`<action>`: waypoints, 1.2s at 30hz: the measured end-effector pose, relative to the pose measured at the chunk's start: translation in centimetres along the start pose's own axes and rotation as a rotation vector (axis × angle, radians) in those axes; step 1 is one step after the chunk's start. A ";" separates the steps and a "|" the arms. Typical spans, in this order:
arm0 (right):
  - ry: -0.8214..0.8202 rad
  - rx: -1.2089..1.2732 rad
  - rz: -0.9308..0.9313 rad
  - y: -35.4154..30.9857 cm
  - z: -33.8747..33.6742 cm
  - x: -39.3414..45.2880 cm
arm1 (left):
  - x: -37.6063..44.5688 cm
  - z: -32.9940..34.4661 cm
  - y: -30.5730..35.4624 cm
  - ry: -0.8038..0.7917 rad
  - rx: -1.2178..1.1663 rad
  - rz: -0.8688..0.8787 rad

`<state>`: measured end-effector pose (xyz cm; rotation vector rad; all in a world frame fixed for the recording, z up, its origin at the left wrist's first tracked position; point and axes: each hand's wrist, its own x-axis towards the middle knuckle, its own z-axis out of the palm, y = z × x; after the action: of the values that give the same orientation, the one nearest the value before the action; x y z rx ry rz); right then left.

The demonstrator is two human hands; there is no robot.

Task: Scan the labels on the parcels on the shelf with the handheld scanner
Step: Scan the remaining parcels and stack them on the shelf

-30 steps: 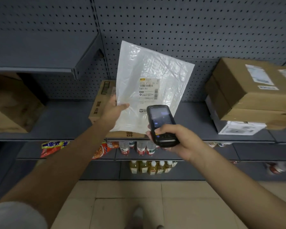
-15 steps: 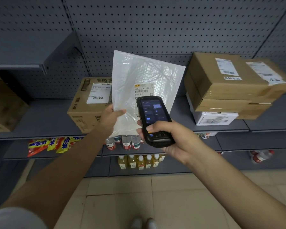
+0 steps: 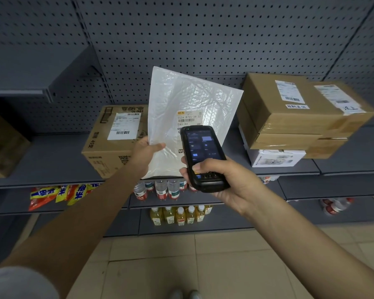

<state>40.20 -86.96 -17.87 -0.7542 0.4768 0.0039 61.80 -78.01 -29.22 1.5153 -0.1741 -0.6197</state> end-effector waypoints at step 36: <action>0.124 -0.111 -0.217 -6.0 -6.5 -4.9 | 4.5 13.3 8.2 -0.260 -0.259 0.030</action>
<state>34.18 -94.86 -16.00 -0.9163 0.5133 -0.2218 61.45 -92.35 -21.54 1.1788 -0.3034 -0.7835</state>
